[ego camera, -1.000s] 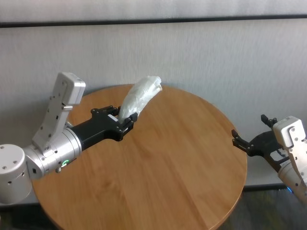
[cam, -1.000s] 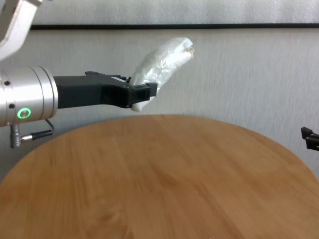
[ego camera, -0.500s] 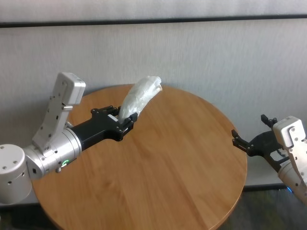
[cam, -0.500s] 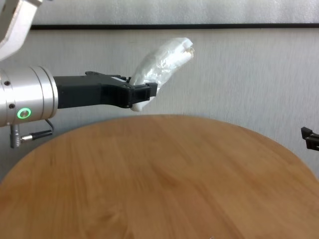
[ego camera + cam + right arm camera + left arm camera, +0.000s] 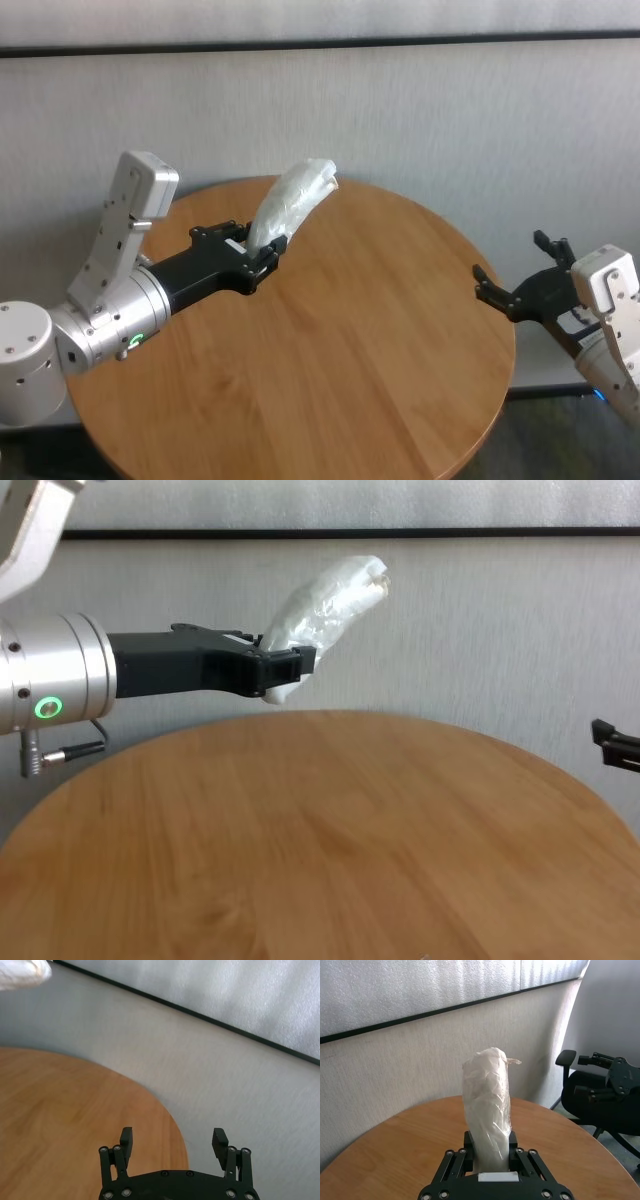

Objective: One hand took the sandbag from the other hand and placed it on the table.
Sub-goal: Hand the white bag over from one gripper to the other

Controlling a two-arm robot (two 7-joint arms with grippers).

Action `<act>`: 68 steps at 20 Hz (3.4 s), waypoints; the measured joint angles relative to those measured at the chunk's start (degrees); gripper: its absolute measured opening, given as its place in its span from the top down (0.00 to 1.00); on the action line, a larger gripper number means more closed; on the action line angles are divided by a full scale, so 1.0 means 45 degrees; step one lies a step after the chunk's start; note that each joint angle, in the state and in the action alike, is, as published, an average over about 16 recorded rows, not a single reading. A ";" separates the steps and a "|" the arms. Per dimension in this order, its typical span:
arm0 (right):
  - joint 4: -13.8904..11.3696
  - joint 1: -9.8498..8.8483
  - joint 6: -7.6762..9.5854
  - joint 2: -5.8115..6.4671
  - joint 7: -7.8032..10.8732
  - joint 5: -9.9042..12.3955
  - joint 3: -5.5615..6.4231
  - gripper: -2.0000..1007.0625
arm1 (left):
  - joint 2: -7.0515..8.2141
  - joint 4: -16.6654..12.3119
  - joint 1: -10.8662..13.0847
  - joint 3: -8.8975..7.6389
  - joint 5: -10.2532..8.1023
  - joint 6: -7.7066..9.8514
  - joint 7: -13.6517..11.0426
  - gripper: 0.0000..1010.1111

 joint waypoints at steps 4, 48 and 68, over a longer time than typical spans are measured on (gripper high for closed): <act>-0.0024 0.0056 -0.0472 -0.0147 0.0177 -0.0218 0.0011 0.00 | 0.0000 0.0000 0.0000 0.0000 0.0000 0.0000 0.0000 0.60; -0.1918 0.0056 0.5047 -0.2055 0.4673 0.8103 0.2414 0.00 | 0.0000 0.0000 0.0001 0.0002 -0.0001 0.0000 0.0000 0.60; -0.1452 0.0988 0.7601 -0.3187 0.4093 1.1444 0.2023 0.00 | 0.0000 0.0000 0.0000 0.0001 -0.0001 0.0000 0.0000 0.60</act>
